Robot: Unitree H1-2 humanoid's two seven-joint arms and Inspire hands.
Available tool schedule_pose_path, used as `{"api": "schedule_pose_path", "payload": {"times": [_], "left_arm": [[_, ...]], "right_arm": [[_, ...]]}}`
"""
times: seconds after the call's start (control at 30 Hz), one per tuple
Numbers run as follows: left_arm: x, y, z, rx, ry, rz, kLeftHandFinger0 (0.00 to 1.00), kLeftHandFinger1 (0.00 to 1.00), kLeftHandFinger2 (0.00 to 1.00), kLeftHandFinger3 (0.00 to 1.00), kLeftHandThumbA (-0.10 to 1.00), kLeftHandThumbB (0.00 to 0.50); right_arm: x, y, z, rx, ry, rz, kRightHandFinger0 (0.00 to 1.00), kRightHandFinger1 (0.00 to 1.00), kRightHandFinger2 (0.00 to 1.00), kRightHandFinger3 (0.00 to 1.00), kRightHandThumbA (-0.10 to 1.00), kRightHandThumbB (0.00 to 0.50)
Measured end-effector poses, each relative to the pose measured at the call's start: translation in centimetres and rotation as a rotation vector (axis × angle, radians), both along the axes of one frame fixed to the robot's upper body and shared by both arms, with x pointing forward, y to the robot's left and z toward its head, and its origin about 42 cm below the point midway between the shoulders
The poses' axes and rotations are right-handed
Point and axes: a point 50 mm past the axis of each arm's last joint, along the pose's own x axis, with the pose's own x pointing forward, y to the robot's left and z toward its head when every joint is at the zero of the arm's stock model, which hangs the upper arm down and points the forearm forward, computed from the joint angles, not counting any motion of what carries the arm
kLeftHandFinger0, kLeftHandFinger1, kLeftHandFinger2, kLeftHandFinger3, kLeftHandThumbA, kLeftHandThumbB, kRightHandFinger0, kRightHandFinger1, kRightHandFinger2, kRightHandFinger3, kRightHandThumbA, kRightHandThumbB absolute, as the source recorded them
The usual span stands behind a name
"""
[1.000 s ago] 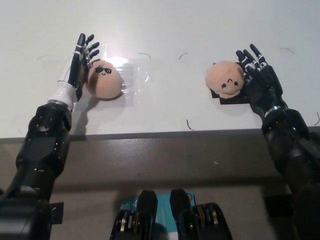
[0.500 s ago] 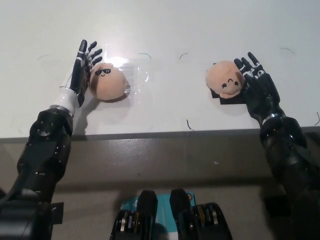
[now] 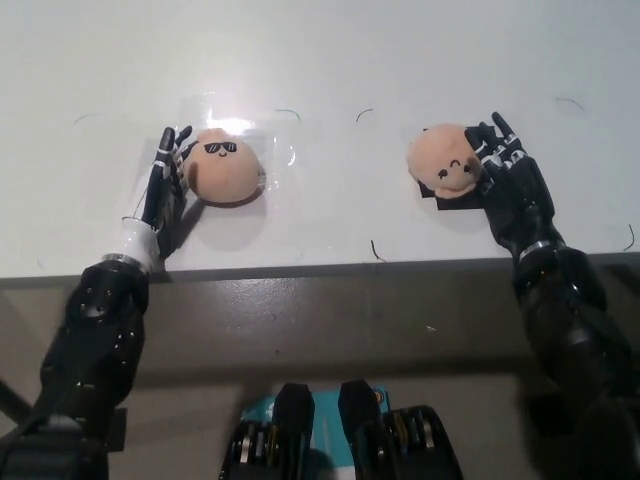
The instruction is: Use both hands to push two dumpling toys together to the middle
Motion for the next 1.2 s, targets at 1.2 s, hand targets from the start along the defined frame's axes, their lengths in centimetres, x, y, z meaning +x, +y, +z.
{"api": "schedule_pose_path", "payload": {"times": [1.2], "left_arm": [[0.7,-12.7,1.6,-0.007,-0.009,-0.126,1.00,1.00,1.00,1.00,1.00,0.414]], "right_arm": [[-0.4,7.8,0.0,0.043,-0.001,0.106,1.00,1.00,1.00,1.00,1.00,0.246]]}}
